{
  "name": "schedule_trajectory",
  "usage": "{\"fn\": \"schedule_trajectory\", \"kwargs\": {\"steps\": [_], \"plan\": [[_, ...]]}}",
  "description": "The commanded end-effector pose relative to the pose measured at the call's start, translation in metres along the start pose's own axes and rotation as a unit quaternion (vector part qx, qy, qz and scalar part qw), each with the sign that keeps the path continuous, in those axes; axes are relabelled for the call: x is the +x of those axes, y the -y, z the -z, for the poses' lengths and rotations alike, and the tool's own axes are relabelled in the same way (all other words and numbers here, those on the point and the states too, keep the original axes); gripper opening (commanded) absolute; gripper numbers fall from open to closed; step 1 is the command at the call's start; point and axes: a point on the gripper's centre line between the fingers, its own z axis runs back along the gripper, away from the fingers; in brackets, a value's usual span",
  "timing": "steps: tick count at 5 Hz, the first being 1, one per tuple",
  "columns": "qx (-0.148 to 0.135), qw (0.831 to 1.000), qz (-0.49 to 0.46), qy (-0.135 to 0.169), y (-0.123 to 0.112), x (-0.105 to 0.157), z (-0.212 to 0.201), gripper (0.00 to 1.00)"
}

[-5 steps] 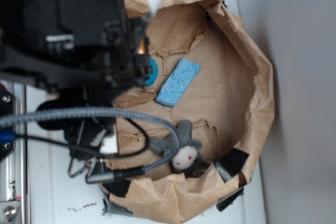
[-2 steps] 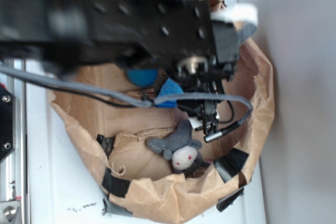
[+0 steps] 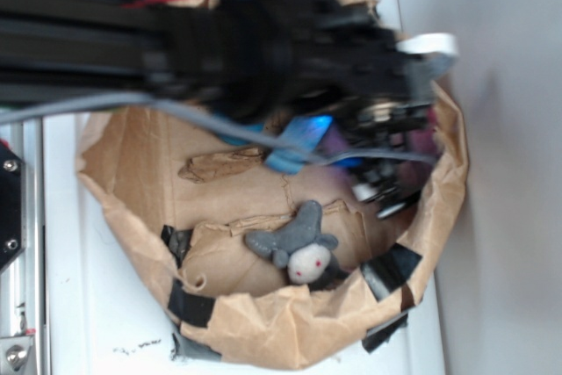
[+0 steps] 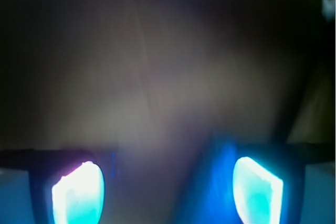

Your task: Grab the blue sponge.

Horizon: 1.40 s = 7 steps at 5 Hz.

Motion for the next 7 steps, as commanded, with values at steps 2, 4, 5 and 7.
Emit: {"fn": "schedule_trajectory", "kwargs": {"steps": [2,4,5,7], "plan": [[-0.028,0.998,-0.016,0.063,-0.006,-0.009,-0.052,0.00],[-0.069,0.994,-0.040,0.075,-0.021,-0.003,-0.086,1.00],[-0.066,0.995,-0.052,0.054,-0.031,-0.009,-0.071,1.00],[-0.021,0.999,-0.034,0.020,-0.039,-0.019,-0.027,1.00]]}}
